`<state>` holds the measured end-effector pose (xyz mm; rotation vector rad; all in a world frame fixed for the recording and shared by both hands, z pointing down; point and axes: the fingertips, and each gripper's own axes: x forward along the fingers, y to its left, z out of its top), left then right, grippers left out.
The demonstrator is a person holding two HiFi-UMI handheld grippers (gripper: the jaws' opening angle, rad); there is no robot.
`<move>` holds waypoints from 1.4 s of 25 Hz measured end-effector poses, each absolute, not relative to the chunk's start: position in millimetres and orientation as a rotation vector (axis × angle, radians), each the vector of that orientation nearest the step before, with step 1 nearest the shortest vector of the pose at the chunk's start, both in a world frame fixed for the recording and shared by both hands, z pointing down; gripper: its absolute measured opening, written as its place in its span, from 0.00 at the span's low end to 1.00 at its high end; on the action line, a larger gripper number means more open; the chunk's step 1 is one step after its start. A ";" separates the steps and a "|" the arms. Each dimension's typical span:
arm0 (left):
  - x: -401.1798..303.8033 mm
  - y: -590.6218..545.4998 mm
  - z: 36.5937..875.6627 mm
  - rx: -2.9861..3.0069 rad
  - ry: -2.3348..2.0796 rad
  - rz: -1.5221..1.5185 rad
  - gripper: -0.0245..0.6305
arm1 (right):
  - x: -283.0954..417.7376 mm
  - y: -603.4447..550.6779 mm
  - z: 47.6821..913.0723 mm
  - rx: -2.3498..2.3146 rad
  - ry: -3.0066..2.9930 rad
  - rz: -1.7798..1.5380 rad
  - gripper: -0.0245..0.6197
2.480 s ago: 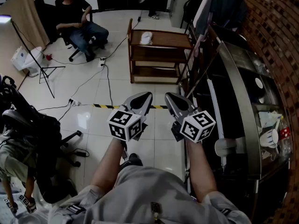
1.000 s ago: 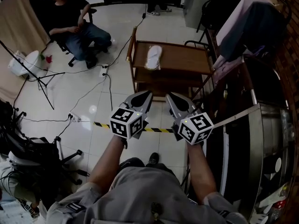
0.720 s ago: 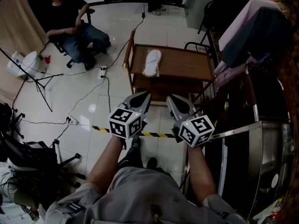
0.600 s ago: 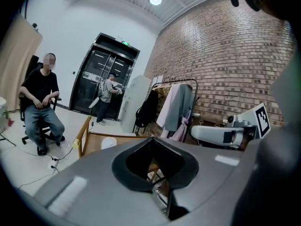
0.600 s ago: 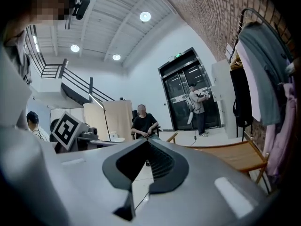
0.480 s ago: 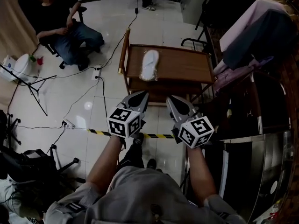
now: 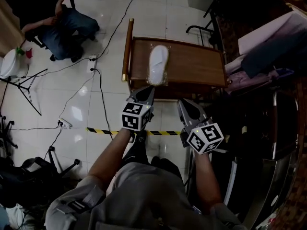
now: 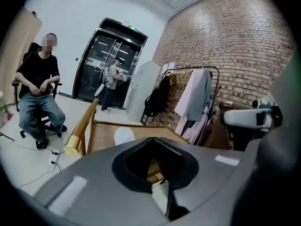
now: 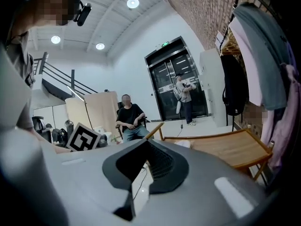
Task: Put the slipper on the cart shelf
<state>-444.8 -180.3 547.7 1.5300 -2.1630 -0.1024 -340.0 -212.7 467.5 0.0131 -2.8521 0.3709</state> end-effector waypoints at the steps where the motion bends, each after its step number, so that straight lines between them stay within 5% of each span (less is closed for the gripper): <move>1: -450.9 -183.2 559.1 1.504 -2.150 -0.101 0.05 | -344.2 -214.5 470.6 0.028 -2.850 0.385 0.04; 7: -474.0 -200.0 633.7 1.334 -2.037 -0.123 0.20 | -354.9 -223.2 490.6 0.045 -2.807 0.453 0.04; 11: -487.3 -212.6 664.6 1.198 -2.024 -0.209 0.41 | -353.3 -236.4 499.3 0.041 -2.774 0.469 0.04; 16: -497.8 -221.5 693.1 1.063 -2.002 -0.280 0.51 | -353.5 -247.9 510.7 0.040 -2.750 0.480 0.04; 25: -493.6 -241.8 730.5 0.990 -1.928 -0.358 0.51 | -340.6 -265.4 530.3 0.103 -2.695 0.510 0.04; 32: -492.1 -259.2 690.2 1.131 -1.995 -0.316 0.17 | -333.3 -273.0 531.3 0.157 -2.687 0.516 0.04; 35: -488.1 -263.7 668.5 1.202 -2.009 -0.293 0.14 | -332.5 -276.9 523.9 0.186 -2.704 0.507 0.04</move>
